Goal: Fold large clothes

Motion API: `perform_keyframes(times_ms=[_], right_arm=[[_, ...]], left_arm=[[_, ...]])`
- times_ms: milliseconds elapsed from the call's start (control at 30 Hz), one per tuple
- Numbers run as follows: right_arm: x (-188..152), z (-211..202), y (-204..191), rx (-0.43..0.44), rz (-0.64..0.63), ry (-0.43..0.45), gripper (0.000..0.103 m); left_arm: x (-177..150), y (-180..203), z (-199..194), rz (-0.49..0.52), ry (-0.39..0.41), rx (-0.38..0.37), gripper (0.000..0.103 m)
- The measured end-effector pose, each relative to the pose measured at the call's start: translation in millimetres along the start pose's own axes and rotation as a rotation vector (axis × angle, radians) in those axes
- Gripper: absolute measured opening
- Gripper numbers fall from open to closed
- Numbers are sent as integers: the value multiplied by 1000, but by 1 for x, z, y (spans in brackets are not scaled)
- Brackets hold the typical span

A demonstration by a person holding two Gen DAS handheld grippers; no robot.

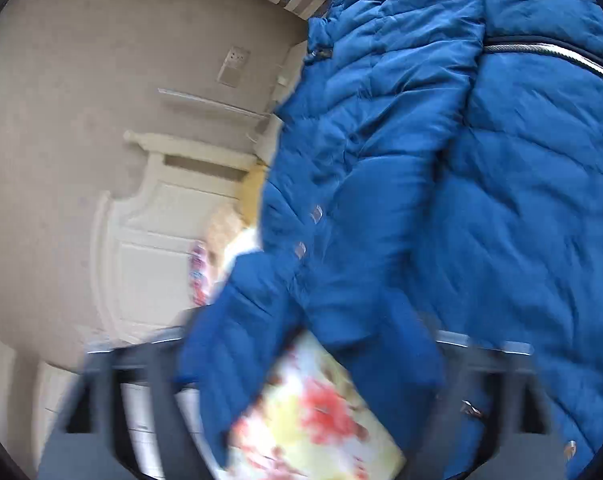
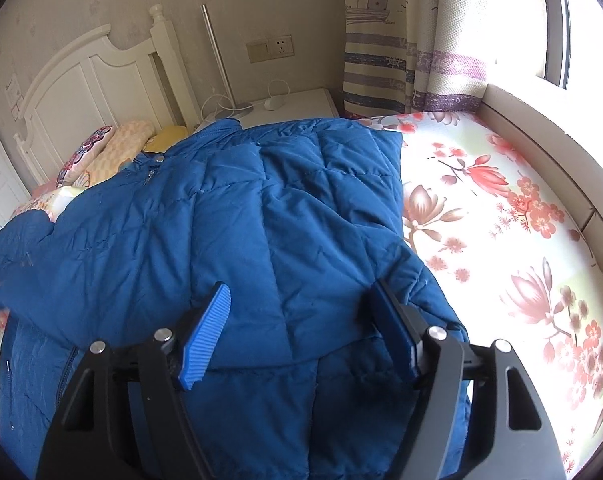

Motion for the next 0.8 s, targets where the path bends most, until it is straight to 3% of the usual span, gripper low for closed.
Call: perform_keyframes(times_ms=[67, 200, 300, 367, 433, 500, 567, 633, 667, 733, 800], right_arm=[[0, 0, 0, 1, 0, -1, 72], [0, 0, -1, -4, -4, -3, 72], [-1, 0, -1, -8, -7, -5, 73], [-1, 0, -2, -8, -7, -6, 73], [-1, 0, -2, -6, -6, -7, 73], [-2, 0, -2, -5, -5, -7, 73], [-2, 0, -2, 0, -9, -10, 73], [-1, 0, -2, 0, -9, -11, 73], [-1, 0, -2, 0, -9, -11, 73], [-1, 0, -2, 0, -9, -12, 73], [-1, 0, -3, 0, -9, -11, 73]], left_arm=[[-10, -16, -1, -160, -15, -83, 93], [-10, -82, -14, -726, 53, -340, 93], [5, -93, -5, -1088, 46, -606, 93], [20, -76, 2, -1123, 44, -640, 93], [34, -49, 15, -1087, 14, -613, 93], [35, -14, 38, -1065, -95, -565, 93], [25, 16, 60, -1053, -182, -564, 92], [23, 26, 60, -970, -156, -473, 93], [22, 26, 57, -967, -167, -464, 93], [24, 13, 44, -1019, -156, -480, 93], [32, -8, 30, -1047, -75, -457, 93]])
Point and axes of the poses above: each gripper's, at about its wrist camera, not at the fingertips, and z roughly the way its jaws point, y to its right, x to its top, the point moved 9 cm from there along z, roughly the way its jaws point, and after that the axes turned 11 degrees about -z, right-handed, at the moved point
